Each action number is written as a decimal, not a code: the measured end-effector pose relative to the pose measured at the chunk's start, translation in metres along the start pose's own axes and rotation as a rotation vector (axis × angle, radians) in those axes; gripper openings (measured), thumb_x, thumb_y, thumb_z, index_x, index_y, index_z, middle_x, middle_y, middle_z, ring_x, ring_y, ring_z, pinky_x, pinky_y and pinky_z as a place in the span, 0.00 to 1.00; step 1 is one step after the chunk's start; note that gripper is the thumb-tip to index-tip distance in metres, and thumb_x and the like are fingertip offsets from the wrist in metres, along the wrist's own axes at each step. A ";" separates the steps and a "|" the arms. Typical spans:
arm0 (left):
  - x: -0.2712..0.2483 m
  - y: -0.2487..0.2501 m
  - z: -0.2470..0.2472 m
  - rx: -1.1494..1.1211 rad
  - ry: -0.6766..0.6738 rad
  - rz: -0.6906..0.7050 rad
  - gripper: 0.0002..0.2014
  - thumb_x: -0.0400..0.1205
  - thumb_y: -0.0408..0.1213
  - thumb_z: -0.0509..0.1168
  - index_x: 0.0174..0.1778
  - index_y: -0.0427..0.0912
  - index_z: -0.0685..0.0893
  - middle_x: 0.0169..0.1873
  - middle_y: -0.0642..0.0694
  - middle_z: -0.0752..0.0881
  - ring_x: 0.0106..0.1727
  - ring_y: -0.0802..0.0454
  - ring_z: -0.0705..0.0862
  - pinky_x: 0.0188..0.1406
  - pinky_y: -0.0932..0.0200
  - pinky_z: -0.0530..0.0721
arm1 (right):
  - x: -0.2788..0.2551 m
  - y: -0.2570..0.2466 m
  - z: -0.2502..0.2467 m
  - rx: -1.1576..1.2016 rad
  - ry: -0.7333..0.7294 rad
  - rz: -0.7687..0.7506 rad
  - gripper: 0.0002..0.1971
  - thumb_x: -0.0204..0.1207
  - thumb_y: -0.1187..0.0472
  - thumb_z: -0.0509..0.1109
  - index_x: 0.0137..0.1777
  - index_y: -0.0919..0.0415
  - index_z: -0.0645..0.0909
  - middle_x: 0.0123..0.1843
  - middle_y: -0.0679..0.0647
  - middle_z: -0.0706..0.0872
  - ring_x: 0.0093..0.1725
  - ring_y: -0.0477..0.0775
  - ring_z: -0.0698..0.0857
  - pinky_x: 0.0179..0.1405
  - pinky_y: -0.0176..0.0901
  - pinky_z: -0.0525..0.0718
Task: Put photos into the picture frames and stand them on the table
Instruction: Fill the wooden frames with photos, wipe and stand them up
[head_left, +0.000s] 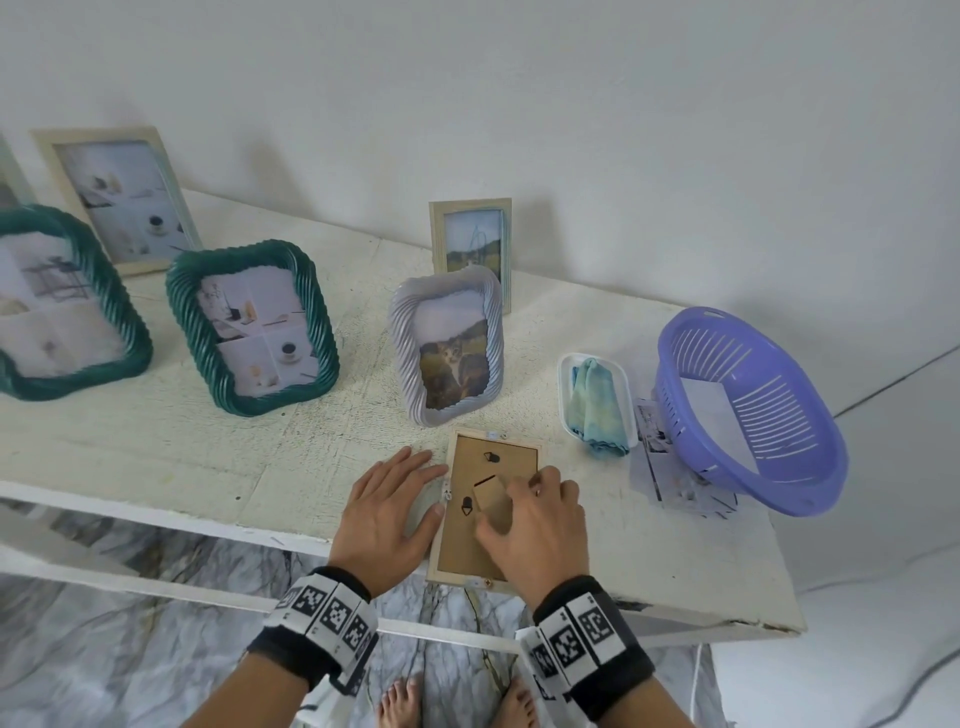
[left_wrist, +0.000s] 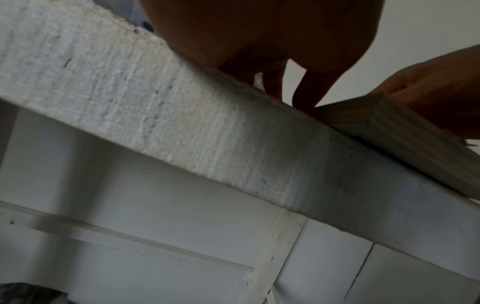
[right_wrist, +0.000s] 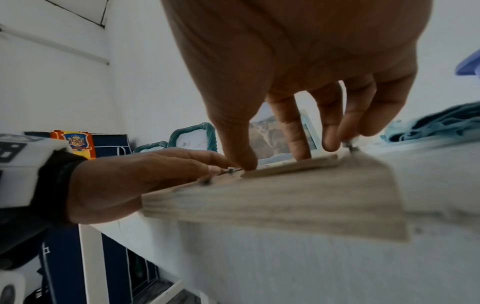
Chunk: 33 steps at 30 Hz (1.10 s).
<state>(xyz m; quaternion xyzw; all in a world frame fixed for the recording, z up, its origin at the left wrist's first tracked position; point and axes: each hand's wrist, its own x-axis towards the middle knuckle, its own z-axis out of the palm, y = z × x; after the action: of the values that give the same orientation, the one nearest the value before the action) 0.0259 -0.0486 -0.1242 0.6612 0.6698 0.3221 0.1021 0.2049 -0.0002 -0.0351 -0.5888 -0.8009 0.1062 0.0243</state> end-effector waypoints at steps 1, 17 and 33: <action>0.000 0.000 0.000 0.000 0.001 0.000 0.23 0.83 0.54 0.56 0.72 0.54 0.79 0.75 0.54 0.76 0.81 0.54 0.67 0.81 0.53 0.58 | 0.000 0.001 0.001 -0.006 -0.002 -0.016 0.27 0.76 0.39 0.62 0.72 0.48 0.74 0.61 0.53 0.72 0.60 0.56 0.70 0.57 0.47 0.76; 0.001 0.002 -0.001 -0.005 -0.003 -0.012 0.23 0.83 0.55 0.54 0.72 0.54 0.79 0.75 0.54 0.77 0.81 0.54 0.67 0.80 0.49 0.62 | 0.030 0.096 -0.010 0.494 -0.264 -0.261 0.08 0.77 0.59 0.73 0.52 0.44 0.82 0.55 0.43 0.80 0.47 0.43 0.83 0.45 0.29 0.77; 0.001 0.002 -0.002 -0.022 0.003 -0.013 0.22 0.83 0.55 0.55 0.70 0.54 0.80 0.75 0.54 0.77 0.81 0.55 0.67 0.81 0.52 0.60 | 0.043 0.096 -0.004 0.453 -0.262 -0.335 0.08 0.73 0.50 0.75 0.42 0.47 0.78 0.45 0.42 0.77 0.39 0.45 0.78 0.44 0.43 0.80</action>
<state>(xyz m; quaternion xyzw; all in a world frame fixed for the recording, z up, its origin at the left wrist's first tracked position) 0.0266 -0.0486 -0.1211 0.6552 0.6707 0.3295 0.1105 0.2827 0.0688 -0.0538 -0.4097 -0.8391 0.3513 0.0688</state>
